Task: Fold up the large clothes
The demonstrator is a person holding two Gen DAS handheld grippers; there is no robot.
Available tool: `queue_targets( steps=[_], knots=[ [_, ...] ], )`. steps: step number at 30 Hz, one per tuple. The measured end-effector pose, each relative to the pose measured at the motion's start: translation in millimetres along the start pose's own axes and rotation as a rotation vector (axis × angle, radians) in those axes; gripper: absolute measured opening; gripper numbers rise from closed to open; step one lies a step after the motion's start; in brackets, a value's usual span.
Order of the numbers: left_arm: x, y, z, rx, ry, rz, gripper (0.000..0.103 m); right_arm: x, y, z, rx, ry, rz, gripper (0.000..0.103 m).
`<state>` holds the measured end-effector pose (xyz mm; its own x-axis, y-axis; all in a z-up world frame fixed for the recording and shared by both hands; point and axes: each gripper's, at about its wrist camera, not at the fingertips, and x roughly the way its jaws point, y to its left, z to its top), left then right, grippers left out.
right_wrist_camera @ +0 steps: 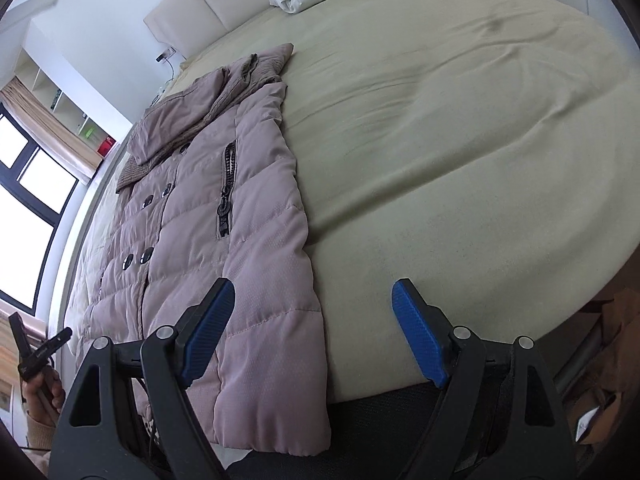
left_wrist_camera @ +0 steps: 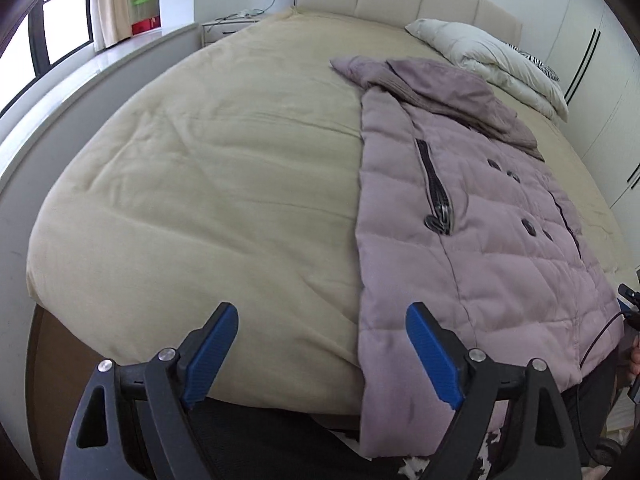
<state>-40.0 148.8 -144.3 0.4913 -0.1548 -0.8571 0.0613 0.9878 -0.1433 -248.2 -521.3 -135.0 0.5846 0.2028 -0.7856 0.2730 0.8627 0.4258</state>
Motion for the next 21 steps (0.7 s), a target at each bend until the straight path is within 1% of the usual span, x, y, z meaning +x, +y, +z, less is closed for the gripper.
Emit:
queue_targets(
  steps=[3, 5, 9, 13, 15, 17, 18, 19, 21],
  knots=[
    [12.7, -2.4, -7.4, -0.034, 0.057, -0.056, 0.088, -4.5, -5.8, -2.1, 0.007, 0.008, 0.017, 0.081],
    [14.7, -1.4, -11.3, -0.05, 0.074, -0.085, 0.088, -7.5, -9.5, -2.8, 0.024, 0.012, 0.045, 0.081],
    [15.2, -1.5, -12.6, -0.051, 0.086, -0.099, 0.088, -10.4, -15.1, -6.7, 0.049, 0.038, 0.081, 0.081],
    [17.4, -9.5, -17.6, -0.019, 0.111, -0.088, 0.088, -12.8, -11.9, -12.2, 0.038, 0.076, 0.084, 0.08],
    [18.6, -17.1, -21.7, 0.014, 0.121, -0.074, 0.088, -13.3, -7.3, -16.8, 0.005, 0.098, 0.068, 0.074],
    [20.3, -22.0, -24.2, 0.033, 0.127, -0.06, 0.087, -13.6, -5.9, -21.2, -0.009, 0.11, 0.066, 0.071],
    [20.7, -23.9, -25.5, 0.038, 0.129, -0.053, 0.087, -14.1, -6.5, -22.2, -0.01, 0.111, 0.067, 0.068],
    [20.7, -25.2, -26.7, 0.04, 0.131, -0.051, 0.083, -14.1, -6.5, -22.9, -0.012, 0.115, 0.065, 0.065],
    [19.4, -26.2, -28.1, 0.042, 0.136, -0.048, 0.079, -13.5, -5.4, -24.0, -0.019, 0.137, 0.068, 0.056]
  ],
)
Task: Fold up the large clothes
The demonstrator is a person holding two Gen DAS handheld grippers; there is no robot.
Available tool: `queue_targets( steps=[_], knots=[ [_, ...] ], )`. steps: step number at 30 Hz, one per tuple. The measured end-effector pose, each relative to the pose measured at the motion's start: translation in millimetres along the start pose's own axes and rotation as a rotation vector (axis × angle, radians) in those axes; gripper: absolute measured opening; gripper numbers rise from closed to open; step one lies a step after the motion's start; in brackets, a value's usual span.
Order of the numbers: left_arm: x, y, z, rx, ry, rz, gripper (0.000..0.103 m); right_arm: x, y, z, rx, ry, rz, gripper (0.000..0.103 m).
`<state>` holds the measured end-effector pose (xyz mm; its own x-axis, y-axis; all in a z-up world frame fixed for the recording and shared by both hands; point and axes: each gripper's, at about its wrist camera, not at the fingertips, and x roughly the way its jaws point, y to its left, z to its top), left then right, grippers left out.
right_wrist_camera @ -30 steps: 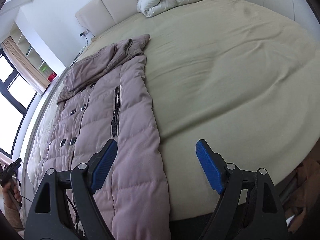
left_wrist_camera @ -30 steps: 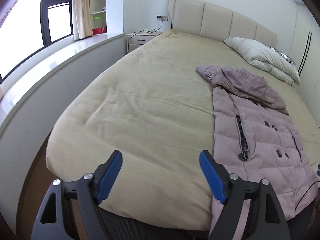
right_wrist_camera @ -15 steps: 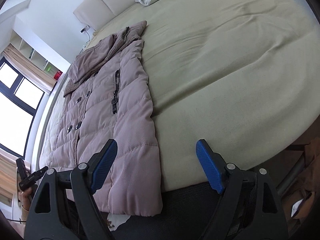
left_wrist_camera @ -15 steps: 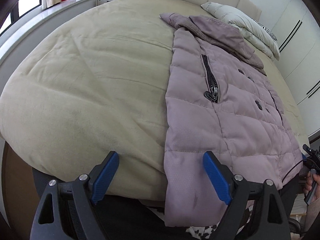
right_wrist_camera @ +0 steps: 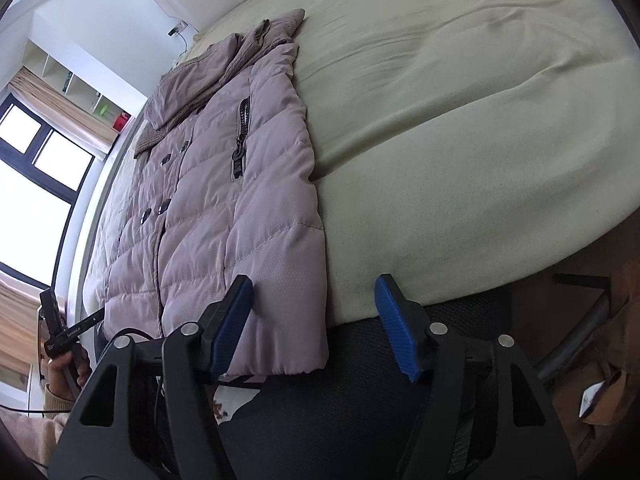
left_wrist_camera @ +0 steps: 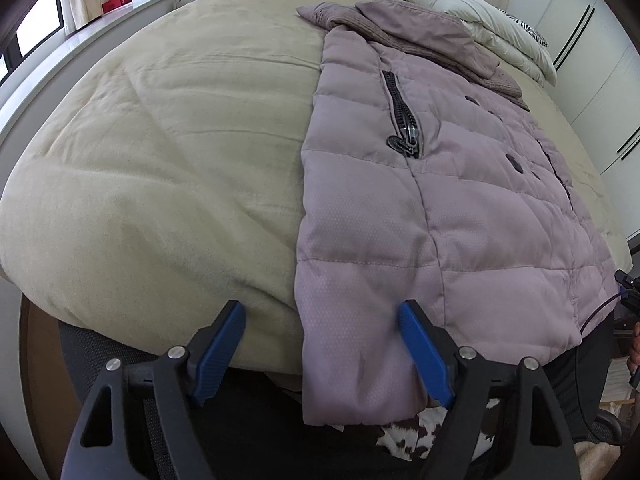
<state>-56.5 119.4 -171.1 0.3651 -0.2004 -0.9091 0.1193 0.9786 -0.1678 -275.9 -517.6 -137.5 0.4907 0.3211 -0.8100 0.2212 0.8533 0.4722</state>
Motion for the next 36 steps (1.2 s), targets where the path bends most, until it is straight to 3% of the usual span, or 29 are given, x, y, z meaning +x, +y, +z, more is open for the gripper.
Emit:
queue_targets(
  steps=[8, 12, 24, 26, 27, 36],
  knots=[
    [1.6, -5.8, -4.4, 0.01, 0.006, 0.013, 0.07, 18.0, 15.2, -11.2, -0.042, 0.104, 0.04, 0.043],
    [2.5, -6.9, -4.4, 0.003, 0.011, -0.005, 0.061, 20.5, 14.5, -13.1, -0.03, 0.099, 0.045, 0.038],
    [1.2, -7.4, -8.0, -0.008, 0.04, -0.009, 0.057, 22.4, 14.3, -12.3, -0.034, 0.097, 0.045, 0.034],
    [1.1, -8.9, -9.0, -0.005, 0.049, -0.023, 0.046, 22.1, 14.2, -11.8, -0.032, 0.095, 0.045, 0.034],
    [1.4, -9.7, -9.1, -0.003, 0.055, -0.025, 0.044, 22.3, 14.3, -12.6, -0.029, 0.094, 0.048, 0.034],
    [-0.8, -7.4, -12.3, -0.022, 0.069, -0.028, 0.047, 23.5, 2.9, -13.4, 0.043, 0.084, 0.126, 0.034]
  ],
)
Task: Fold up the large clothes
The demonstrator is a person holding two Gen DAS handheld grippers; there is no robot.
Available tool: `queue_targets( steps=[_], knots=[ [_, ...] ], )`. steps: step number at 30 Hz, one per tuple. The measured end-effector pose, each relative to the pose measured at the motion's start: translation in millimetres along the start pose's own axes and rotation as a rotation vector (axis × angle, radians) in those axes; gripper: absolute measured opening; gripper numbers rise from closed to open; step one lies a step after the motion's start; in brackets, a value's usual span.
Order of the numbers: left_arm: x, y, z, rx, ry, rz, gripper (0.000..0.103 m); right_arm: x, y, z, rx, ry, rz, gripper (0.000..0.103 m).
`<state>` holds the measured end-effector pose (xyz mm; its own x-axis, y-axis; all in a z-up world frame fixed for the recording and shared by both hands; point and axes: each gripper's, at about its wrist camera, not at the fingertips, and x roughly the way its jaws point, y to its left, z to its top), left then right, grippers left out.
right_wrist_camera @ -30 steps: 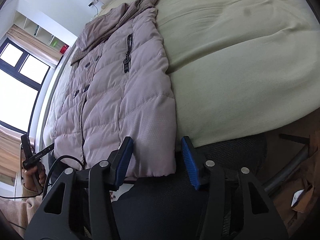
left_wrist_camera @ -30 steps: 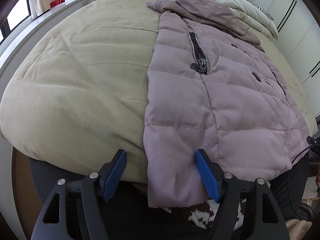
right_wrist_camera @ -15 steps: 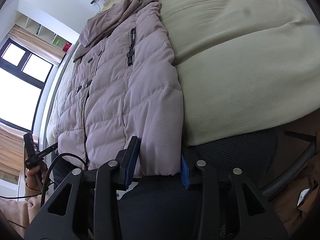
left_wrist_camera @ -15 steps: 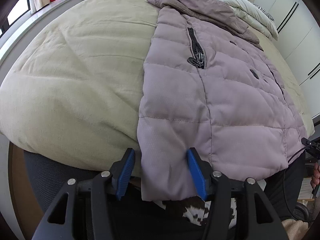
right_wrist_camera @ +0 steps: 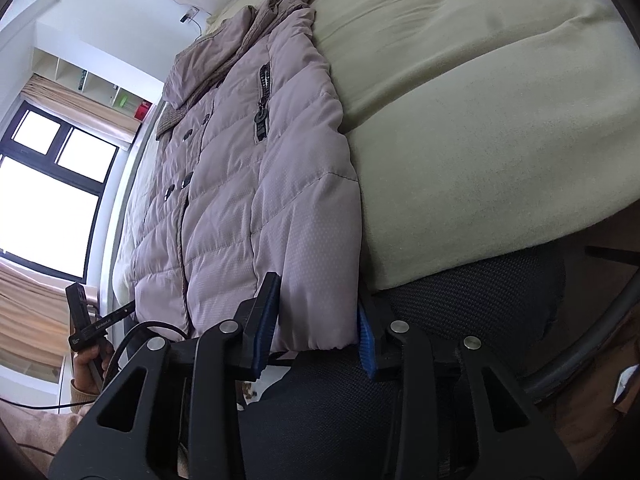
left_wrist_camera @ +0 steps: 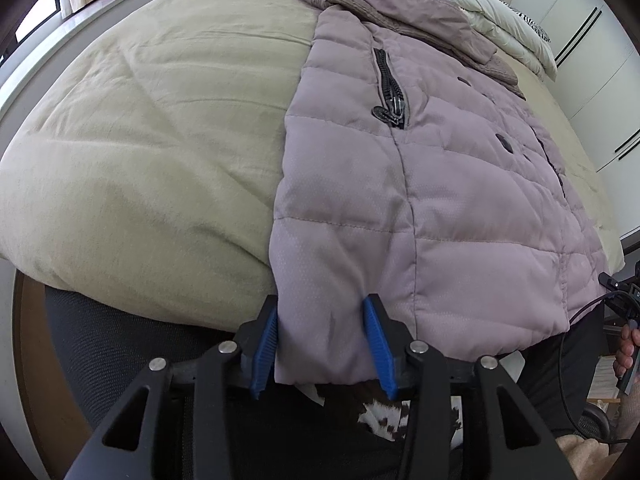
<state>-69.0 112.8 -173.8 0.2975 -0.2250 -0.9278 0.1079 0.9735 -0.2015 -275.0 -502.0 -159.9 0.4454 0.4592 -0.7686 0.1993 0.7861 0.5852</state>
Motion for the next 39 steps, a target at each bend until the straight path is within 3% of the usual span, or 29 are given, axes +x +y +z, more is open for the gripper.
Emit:
queue_targets(
  steps=[4, 9, 21, 25, 29, 32, 35, 39],
  knots=[
    [0.8, -0.2, -0.3, -0.004, 0.01, 0.002, 0.046, 0.6, -0.8, 1.4, 0.002, -0.001, 0.005, 0.034],
    [-1.6, -3.4, -2.1, 0.014, 0.014, 0.005, 0.037, -0.9, -2.5, -0.2, 0.017, -0.005, 0.016, 0.034],
    [-1.3, 0.4, -1.0, -0.008, 0.032, -0.018, 0.038, -8.8, -30.0, -0.1, 0.158, -0.034, 0.183, 0.034],
    [-0.9, -1.8, -0.9, 0.006, 0.032, -0.005, 0.034, -6.8, -20.6, 1.2, 0.112, -0.027, 0.124, 0.033],
    [-2.5, -5.7, 0.2, 0.013, 0.026, 0.016, 0.015, -9.2, -6.7, 3.3, 0.038, -0.031, 0.016, 0.019],
    [-6.9, -8.7, 1.4, 0.029, 0.017, 0.037, 0.01, -11.6, 10.1, 4.6, -0.038, -0.038, -0.072, 0.012],
    [-10.9, -12.3, 4.2, 0.056, 0.01, 0.061, 0.007, -10.3, 35.9, 4.1, -0.162, -0.042, -0.209, 0.007],
    [-16.5, -22.4, 9.6, 0.109, -0.003, 0.117, 0.006, -1.8, 85.0, -4.7, -0.409, -0.063, -0.456, 0.005]
  ],
)
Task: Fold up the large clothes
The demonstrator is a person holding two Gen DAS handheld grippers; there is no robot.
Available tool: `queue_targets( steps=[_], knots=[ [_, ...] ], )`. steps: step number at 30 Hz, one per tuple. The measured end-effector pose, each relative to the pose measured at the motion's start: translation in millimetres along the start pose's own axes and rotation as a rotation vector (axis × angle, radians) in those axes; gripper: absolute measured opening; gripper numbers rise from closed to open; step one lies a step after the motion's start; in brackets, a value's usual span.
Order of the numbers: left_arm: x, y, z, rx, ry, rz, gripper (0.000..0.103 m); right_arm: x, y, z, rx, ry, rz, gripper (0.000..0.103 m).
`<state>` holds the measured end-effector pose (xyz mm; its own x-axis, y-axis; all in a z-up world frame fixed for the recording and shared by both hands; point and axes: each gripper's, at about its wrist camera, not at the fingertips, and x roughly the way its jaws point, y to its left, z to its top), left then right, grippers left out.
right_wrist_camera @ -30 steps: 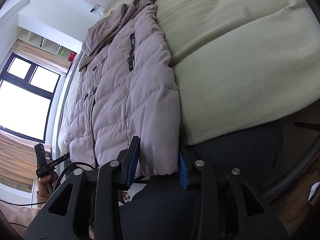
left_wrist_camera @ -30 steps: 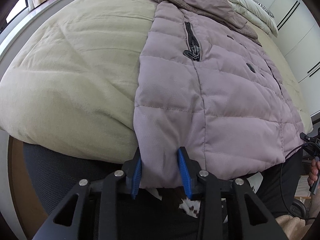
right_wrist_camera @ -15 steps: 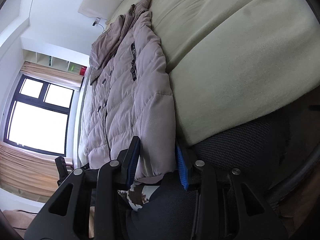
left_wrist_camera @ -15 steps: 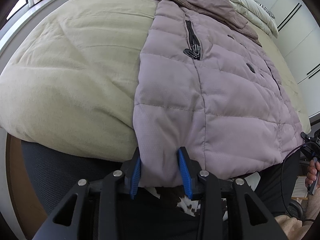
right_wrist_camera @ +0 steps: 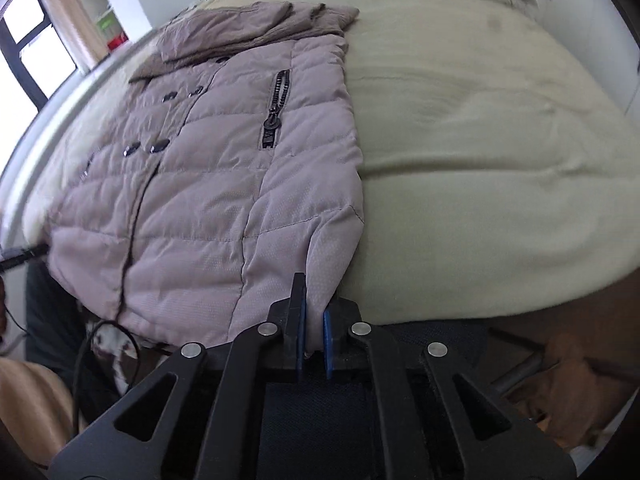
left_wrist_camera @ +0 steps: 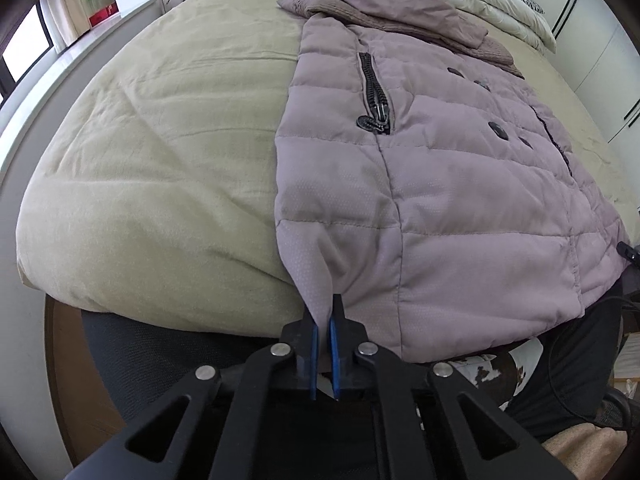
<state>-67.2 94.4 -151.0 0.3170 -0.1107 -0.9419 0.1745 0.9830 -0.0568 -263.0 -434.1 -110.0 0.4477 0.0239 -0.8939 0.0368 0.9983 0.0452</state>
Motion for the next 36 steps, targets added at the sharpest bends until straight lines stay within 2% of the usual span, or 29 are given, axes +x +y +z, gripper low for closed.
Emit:
queue_targets(
  steps=[3, 5, 9, 14, 19, 23, 25, 27, 29, 31, 33, 34, 35, 36],
  knots=[
    [-7.8, -0.8, 7.7, 0.016, -0.025, 0.009, 0.006, -4.2, 24.8, 6.4, -0.118, -0.017, -0.135, 0.005],
    [-14.0, 2.1, 15.1, 0.015, -0.046, 0.003, 0.006, -7.0, 29.6, 10.6, -0.131, -0.025, -0.145, 0.005],
    [-27.8, 6.9, 34.9, 0.004, -0.1, -0.019, 0.006, -18.8, 16.1, 29.5, -0.051, -0.064, -0.054, 0.005],
    [-41.7, 7.8, 74.5, 0.028, -0.192, 0.001, 0.006, -32.6, 23.4, 71.4, -0.09, -0.149, -0.036, 0.005],
    [-53.7, 22.0, 136.2, 0.009, -0.276, -0.011, 0.005, -40.6, 31.5, 136.9, -0.106, -0.234, -0.002, 0.004],
    [-58.5, 33.5, 191.1, -0.026, -0.323, 0.007, 0.001, -38.0, 17.1, 200.7, -0.022, -0.281, 0.097, 0.004],
    [-64.2, 39.5, 219.5, -0.035, -0.355, 0.039, 0.001, -34.7, 9.5, 232.2, 0.016, -0.305, 0.127, 0.004],
    [-65.1, 43.4, 245.7, -0.044, -0.369, 0.051, 0.001, -26.5, 8.1, 263.2, 0.035, -0.315, 0.159, 0.004],
    [-61.0, 45.2, 263.6, -0.042, -0.371, 0.061, 0.001, -16.0, 16.0, 288.0, 0.026, -0.318, 0.152, 0.004],
    [-56.7, 48.7, 268.1, -0.052, -0.348, 0.027, 0.001, -4.4, 25.9, 306.1, 0.015, -0.311, 0.156, 0.004],
    [-53.9, 57.9, 254.4, -0.089, -0.326, -0.029, 0.001, -1.1, 32.9, 310.1, 0.005, -0.316, 0.16, 0.004],
    [-51.5, 62.7, 242.3, -0.108, -0.306, -0.053, 0.007, -1.4, 34.2, 306.1, 0.005, -0.323, 0.162, 0.004],
    [-48.5, 69.3, 228.5, -0.128, -0.279, -0.08, 0.024, -2.6, 32.9, 299.2, 0.008, -0.328, 0.165, 0.004],
    [-44.9, 77.3, 213.9, -0.161, -0.249, -0.109, 0.037, -4.3, 28.5, 291.8, 0.018, -0.331, 0.17, 0.004]
  ],
)
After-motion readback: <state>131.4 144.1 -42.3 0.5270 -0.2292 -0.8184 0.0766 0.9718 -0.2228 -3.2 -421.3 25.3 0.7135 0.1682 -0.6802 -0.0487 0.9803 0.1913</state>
